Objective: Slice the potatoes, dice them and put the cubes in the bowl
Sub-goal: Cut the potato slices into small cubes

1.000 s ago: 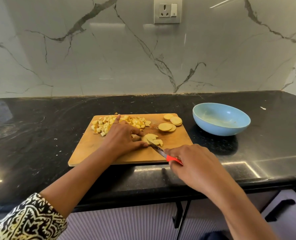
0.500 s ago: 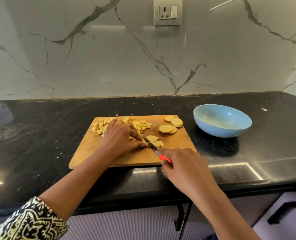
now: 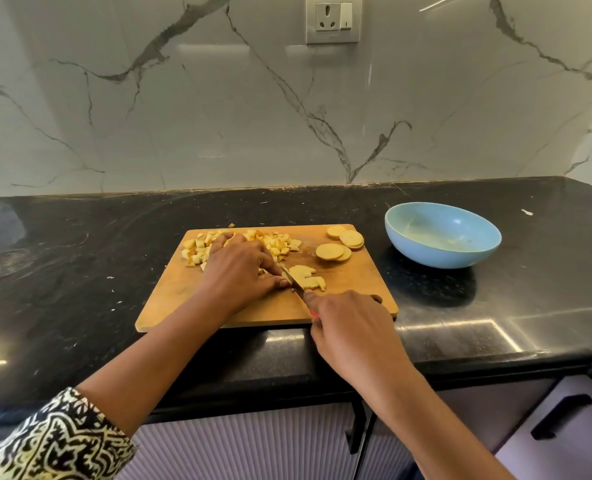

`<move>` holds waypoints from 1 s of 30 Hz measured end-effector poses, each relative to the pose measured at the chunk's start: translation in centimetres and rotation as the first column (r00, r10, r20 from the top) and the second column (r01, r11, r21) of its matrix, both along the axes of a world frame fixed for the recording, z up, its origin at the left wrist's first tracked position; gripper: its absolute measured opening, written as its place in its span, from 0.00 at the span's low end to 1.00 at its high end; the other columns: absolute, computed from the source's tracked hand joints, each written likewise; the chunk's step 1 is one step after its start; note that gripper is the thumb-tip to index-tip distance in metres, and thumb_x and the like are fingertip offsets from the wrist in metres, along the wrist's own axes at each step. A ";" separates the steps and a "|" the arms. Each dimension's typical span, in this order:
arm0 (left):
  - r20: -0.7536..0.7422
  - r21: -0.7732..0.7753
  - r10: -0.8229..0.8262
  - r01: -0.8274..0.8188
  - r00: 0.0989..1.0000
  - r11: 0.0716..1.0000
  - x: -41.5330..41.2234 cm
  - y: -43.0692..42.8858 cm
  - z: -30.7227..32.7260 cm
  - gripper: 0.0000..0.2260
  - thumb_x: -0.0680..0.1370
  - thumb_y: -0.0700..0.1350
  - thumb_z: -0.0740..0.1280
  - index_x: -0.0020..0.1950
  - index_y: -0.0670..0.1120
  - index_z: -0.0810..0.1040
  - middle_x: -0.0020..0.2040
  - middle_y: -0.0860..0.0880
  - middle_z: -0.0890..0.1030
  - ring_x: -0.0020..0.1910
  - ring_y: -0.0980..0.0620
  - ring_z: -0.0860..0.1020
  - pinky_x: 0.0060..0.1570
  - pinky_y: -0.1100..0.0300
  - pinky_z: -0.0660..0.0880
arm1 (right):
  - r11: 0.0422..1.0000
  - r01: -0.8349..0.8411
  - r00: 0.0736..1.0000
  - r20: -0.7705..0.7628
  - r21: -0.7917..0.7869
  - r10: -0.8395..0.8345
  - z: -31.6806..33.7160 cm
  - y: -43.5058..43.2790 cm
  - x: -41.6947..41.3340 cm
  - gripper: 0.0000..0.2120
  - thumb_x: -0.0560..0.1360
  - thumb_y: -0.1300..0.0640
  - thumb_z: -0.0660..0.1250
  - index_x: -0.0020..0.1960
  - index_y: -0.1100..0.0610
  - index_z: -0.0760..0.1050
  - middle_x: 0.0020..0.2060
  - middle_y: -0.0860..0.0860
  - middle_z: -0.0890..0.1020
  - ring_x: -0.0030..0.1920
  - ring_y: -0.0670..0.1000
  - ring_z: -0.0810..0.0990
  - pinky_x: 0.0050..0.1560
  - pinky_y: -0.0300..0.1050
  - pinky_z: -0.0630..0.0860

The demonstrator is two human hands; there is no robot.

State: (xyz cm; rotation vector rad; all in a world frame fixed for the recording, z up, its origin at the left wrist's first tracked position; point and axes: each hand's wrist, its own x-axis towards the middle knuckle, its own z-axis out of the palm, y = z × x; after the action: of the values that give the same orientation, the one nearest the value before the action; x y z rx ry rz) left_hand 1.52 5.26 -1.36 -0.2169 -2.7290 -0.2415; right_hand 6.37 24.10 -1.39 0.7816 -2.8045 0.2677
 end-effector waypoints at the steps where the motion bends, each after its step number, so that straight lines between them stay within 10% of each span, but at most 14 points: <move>1: 0.004 -0.014 0.007 -0.007 1.000 1.000 0.0 0.0 0.0 0.14 0.72 0.62 0.67 0.51 0.57 0.82 0.56 0.58 0.78 0.59 0.56 0.70 0.70 0.52 0.55 | 1.000 -0.006 1.000 -0.009 -0.009 0.006 -0.2 0.5 0.5 0.19 0.81 0.55 0.55 0.72 0.48 0.66 0.42 0.48 0.76 0.40 0.49 0.73 0.33 0.41 0.66; 11: -0.047 -0.025 0.050 -0.052 0.998 0.998 -0.3 -0.6 -0.2 0.16 0.76 0.59 0.65 0.61 0.57 0.78 0.62 0.54 0.77 0.64 0.53 0.70 0.69 0.51 0.58 | 0.919 0.066 0.984 0.176 -0.389 0.004 0.7 4.4 -1.3 0.17 0.79 0.51 0.63 0.66 0.39 0.72 0.25 0.44 0.72 0.24 0.41 0.70 0.25 0.33 0.65; 16: 0.098 -0.068 -0.104 0.111 0.990 0.991 -0.2 0.4 -0.1 0.20 0.75 0.63 0.62 0.65 0.58 0.74 0.66 0.55 0.74 0.67 0.54 0.67 0.69 0.53 0.56 | 0.826 0.134 0.990 0.113 -0.547 -0.085 -0.7 4.7 -4.7 0.19 0.78 0.52 0.65 0.68 0.43 0.72 0.37 0.49 0.83 0.30 0.47 0.74 0.31 0.40 0.69; 24: -0.146 -0.116 0.048 -0.065 0.988 0.991 -1.3 -1.2 -0.4 0.09 0.78 0.51 0.65 0.57 0.55 0.80 0.59 0.53 0.79 0.62 0.51 0.73 0.70 0.47 0.57 | 0.792 0.148 0.988 0.122 -0.592 -0.094 -1.8 4.6 -5.4 0.19 0.78 0.52 0.65 0.68 0.44 0.71 0.32 0.48 0.80 0.29 0.46 0.71 0.31 0.41 0.68; 30: -0.040 -0.042 -0.351 0.349 0.936 0.936 -1.3 0.0 -0.3 0.19 0.76 0.59 0.62 0.64 0.55 0.75 0.63 0.54 0.76 0.62 0.55 0.72 0.63 0.52 0.69 | 0.799 0.178 0.983 0.149 -0.575 -0.111 -1.9 4.5 -5.8 0.19 0.78 0.51 0.64 0.68 0.44 0.71 0.39 0.47 0.82 0.31 0.47 0.74 0.36 0.45 0.73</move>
State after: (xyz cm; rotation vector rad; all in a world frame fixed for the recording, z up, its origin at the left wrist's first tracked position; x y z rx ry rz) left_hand 0.25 5.29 -1.70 -0.7126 -2.6329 -0.2832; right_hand 0.60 28.59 -3.25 0.4058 -2.6027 1.1145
